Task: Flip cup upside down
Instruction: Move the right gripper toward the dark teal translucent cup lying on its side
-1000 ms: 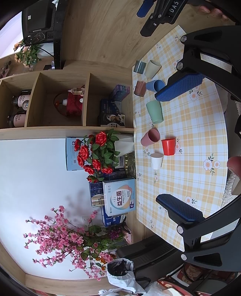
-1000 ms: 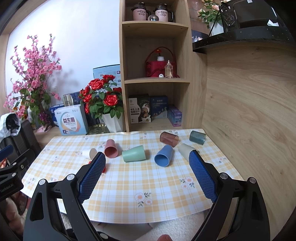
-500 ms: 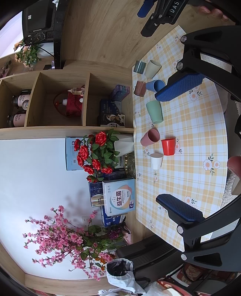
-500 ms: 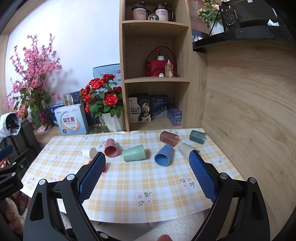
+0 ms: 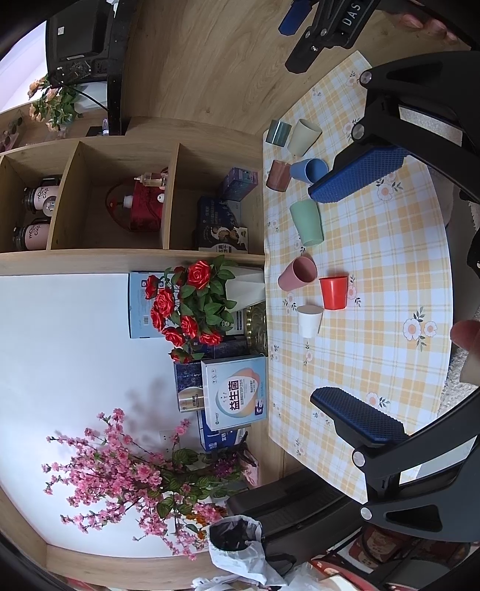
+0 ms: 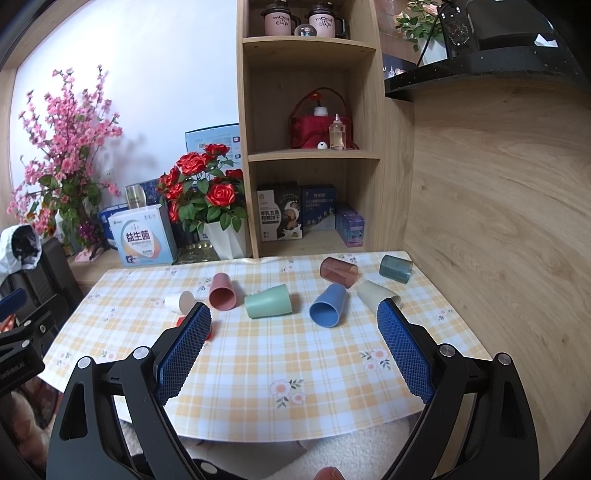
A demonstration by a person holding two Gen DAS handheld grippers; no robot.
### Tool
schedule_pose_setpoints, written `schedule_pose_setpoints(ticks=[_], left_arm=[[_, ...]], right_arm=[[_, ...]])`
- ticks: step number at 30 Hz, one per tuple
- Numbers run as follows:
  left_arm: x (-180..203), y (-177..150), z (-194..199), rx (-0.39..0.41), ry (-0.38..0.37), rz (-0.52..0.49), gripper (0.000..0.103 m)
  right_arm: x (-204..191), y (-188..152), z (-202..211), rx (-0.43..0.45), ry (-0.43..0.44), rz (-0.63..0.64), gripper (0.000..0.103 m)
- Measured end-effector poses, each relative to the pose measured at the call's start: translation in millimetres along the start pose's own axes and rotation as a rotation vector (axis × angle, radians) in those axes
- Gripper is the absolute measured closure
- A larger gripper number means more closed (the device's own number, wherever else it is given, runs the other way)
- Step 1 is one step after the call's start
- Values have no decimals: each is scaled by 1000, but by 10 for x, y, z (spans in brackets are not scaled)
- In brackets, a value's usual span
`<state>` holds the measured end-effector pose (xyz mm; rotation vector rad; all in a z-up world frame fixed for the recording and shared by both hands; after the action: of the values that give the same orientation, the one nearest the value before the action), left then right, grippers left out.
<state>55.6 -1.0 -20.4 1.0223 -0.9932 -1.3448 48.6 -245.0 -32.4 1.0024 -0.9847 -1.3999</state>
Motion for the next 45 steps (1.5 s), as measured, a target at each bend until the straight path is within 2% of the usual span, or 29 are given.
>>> schedule_pose_setpoints(ticks=[5,10,14,19,29,33,35,39,45], left_arm=[[-69,-14,-164,-31,-11,18,5],[-147,-35,-491,-12,4,26,5],[-196,-162,-933,-83,-27,24,5],[-313,-354,-1363,-140,-87,77,5],[-614,-711,-1948,-239,-46,121,5],[-637,-790,-2079,-270,-40,103,5],[-652,-785,-2161,-273,-34,100,5],[-687,-725,-2380,-268,-11,121,5],[-704,-686,-2724,-271,24,167,5]], right_arm=[[37,-43,-53,-16,21,-26,14],[240,-210,-400,-59,65,-43,14],[491,-361,-796,-121,30,-14,14],[836,-596,-1297,-181,-2,3,14],[1150,-930,-2092,-358,-39,54,14],[1234,-926,-2374,-416,7,43,14],[1305,-851,-2552,-438,26,69,14],[1607,-703,-3073,-502,6,201,14],[2172,-641,-3960,-611,-28,325,14]])
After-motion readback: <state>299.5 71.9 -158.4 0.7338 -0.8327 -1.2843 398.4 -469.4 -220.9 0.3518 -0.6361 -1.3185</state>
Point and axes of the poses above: each gripper's, at about its wrist camera, not at the fingertips, and z roughly against the way its jaws point, x to its right, y to its top, the point moved 6 cm from there along -z, roughly the way its jaws point, and after that the axes turned 9 degrees about x, right-handed, at the moved point
